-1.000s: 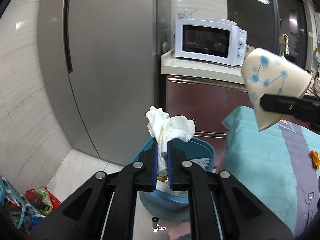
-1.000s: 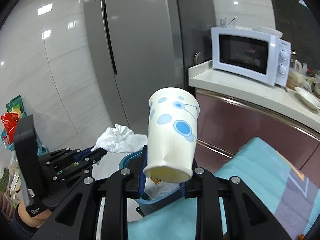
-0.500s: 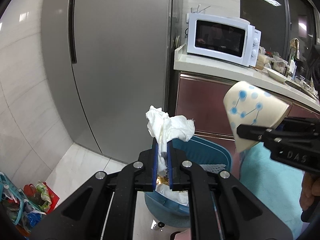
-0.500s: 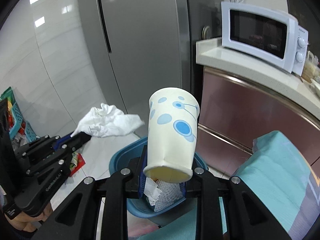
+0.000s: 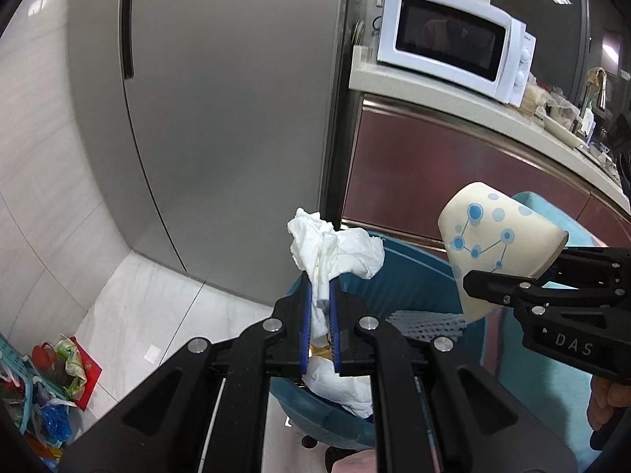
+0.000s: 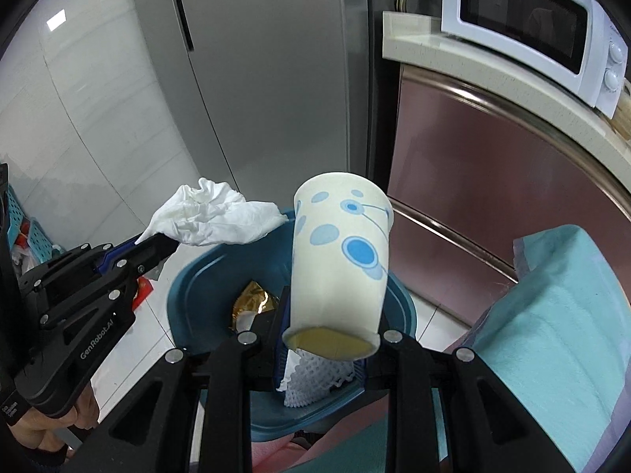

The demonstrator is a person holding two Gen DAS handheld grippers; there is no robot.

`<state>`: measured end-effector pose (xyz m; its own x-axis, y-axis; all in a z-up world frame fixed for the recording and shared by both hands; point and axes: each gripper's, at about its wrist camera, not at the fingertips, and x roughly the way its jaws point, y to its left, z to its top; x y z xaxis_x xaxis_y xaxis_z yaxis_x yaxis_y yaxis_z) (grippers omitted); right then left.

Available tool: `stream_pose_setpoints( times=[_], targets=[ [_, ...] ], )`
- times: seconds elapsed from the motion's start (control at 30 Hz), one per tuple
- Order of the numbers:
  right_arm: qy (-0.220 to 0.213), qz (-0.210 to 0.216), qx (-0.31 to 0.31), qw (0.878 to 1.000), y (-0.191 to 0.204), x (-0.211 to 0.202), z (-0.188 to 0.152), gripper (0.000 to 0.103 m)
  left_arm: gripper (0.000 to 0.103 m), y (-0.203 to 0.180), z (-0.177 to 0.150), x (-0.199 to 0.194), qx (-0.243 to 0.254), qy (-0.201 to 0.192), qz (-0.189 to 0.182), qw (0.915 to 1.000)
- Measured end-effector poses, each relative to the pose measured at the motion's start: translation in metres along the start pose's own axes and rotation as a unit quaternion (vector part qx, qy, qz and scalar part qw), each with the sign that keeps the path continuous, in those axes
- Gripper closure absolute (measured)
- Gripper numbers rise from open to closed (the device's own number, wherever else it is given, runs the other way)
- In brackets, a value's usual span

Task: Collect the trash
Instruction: 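Lower the tissue and cup into the blue bin and open both tools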

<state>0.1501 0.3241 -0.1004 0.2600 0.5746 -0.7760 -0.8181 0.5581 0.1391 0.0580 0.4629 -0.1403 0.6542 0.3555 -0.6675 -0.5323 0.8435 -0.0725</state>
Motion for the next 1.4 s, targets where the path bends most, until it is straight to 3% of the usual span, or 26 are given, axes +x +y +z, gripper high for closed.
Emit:
stream_pose_setpoints(
  times=[0.27, 0.57, 0.7, 0.93, 1.2, 1.27, 1.4],
  targets=[
    [0.059, 0.001, -0.02, 0.998, 0.003, 0.033, -0.004, 0.078, 0.095, -0.008, -0.01, 0.024, 0.005, 0.028, -0.028, 0.9992],
    [0.09, -0.004, -0.035, 0.995, 0.01, 0.053, -0.007, 0.073, 0.093, -0.018, -0.025, 0.044, 0.014, 0.062, -0.038, 0.9972],
    [0.099, -0.005, -0.034, 0.994, 0.011, 0.06, -0.009, 0.064, 0.088, -0.018, -0.028, 0.051, 0.008, 0.07, -0.038, 0.9968],
    [0.104, -0.006, -0.027, 0.994, 0.011, 0.061, -0.007, 0.061, 0.076, -0.018, -0.029, 0.053, 0.007, 0.072, -0.035, 0.9967],
    [0.086, -0.006, -0.011, 0.996, 0.004, 0.051, -0.003, 0.056, 0.045, -0.009, -0.024, 0.043, -0.001, 0.056, -0.029, 0.998],
    [0.076, -0.005, -0.007, 0.997, 0.002, 0.045, -0.002, 0.051, 0.036, -0.006, -0.02, 0.036, -0.005, 0.048, -0.022, 0.9986],
    [0.041, -0.001, 0.005, 0.999, -0.003, 0.024, 0.001, 0.025, 0.009, 0.004, -0.013, 0.009, -0.023, 0.012, -0.005, 0.9997]
  ],
)
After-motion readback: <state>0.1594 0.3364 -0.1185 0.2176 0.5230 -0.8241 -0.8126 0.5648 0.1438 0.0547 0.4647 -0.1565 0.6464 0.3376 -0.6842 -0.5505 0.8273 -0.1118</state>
